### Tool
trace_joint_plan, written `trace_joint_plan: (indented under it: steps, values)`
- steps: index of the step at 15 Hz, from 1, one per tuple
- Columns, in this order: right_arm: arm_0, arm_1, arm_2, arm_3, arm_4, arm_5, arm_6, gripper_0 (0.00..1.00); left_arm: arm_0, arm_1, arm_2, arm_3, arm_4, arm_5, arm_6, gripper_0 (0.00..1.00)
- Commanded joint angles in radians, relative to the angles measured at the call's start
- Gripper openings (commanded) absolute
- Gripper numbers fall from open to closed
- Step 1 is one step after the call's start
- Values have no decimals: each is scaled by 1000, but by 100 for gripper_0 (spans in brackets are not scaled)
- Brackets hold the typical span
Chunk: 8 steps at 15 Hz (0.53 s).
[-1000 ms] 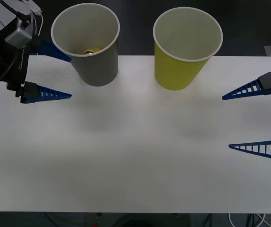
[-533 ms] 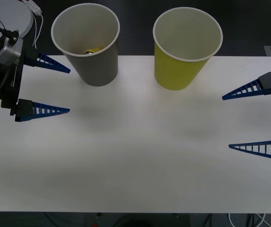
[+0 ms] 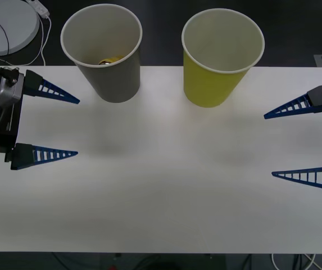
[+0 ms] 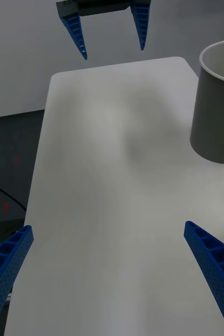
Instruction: Put the can into the green bin and the plastic bottle into the gray bin
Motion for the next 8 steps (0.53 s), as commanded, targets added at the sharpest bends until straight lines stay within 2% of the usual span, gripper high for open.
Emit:
trace_joint_plan:
  steps: [1,6,8]
  values:
    - [0,0,0,0,0,0,0,100,68,-8,50,-36,-4,-2,-18,100]
    - [0,0,0,0,0,0,0,100,108,-8,122,-33,0,-86,-42,100]
    - [0,0,0,0,0,0,0,100,138,-8,142,-33,25,-88,-58,100]
